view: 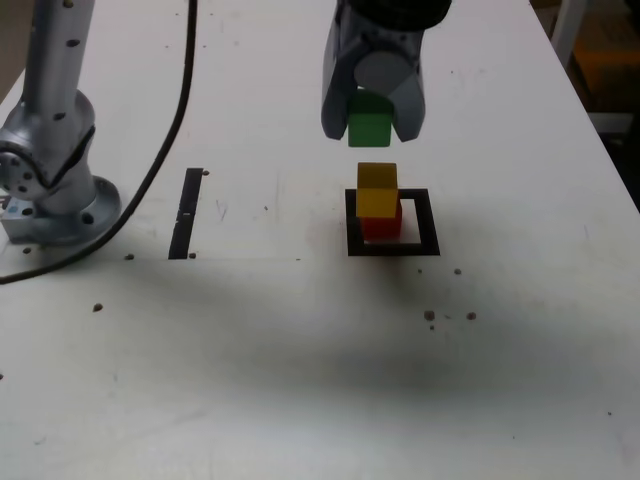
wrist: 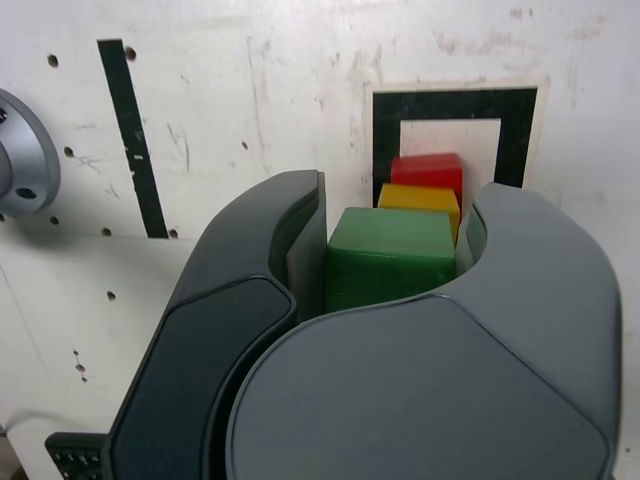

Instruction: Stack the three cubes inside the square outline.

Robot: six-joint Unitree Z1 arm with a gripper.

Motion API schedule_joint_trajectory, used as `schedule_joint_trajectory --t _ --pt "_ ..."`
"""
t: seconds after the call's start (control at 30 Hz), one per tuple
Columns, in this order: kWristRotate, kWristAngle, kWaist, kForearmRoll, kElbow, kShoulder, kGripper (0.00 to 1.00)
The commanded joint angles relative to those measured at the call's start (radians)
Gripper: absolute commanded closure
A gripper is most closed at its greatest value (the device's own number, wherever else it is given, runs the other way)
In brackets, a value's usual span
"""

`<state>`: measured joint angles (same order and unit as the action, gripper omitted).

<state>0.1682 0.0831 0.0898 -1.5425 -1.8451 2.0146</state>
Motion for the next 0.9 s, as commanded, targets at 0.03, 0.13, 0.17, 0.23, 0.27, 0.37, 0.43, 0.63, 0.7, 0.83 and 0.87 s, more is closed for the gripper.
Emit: schedule_joint_trajectory --t 0.03,0.13,0.17,0.23,0.27,0.37,0.43,0.63,0.7,0.83,0.87 --pt "-0.001 0.015 0.007 0.002 0.002 0.003 0.83" --pt "-0.001 0.026 0.01 0.003 0.007 0.005 0.83" --pt "-0.001 0.03 0.011 0.005 0.011 0.005 0.83" --pt "-0.001 0.039 0.011 0.012 0.022 0.009 0.83" --pt "-0.002 0.045 0.011 0.016 0.028 0.013 0.83" --pt "-0.006 0.055 0.011 0.025 0.031 0.024 0.83" --pt "-0.013 0.064 0.011 0.041 0.03 0.037 0.83" --pt "-0.021 0.07 0.011 0.069 0.03 0.054 0.82" --pt "-0.022 0.069 0.011 0.073 0.031 0.056 0.82" --pt "-0.023 0.066 0.011 0.077 0.037 0.057 0.82" --pt "-0.023 0.065 0.011 0.078 0.041 0.056 0.81"
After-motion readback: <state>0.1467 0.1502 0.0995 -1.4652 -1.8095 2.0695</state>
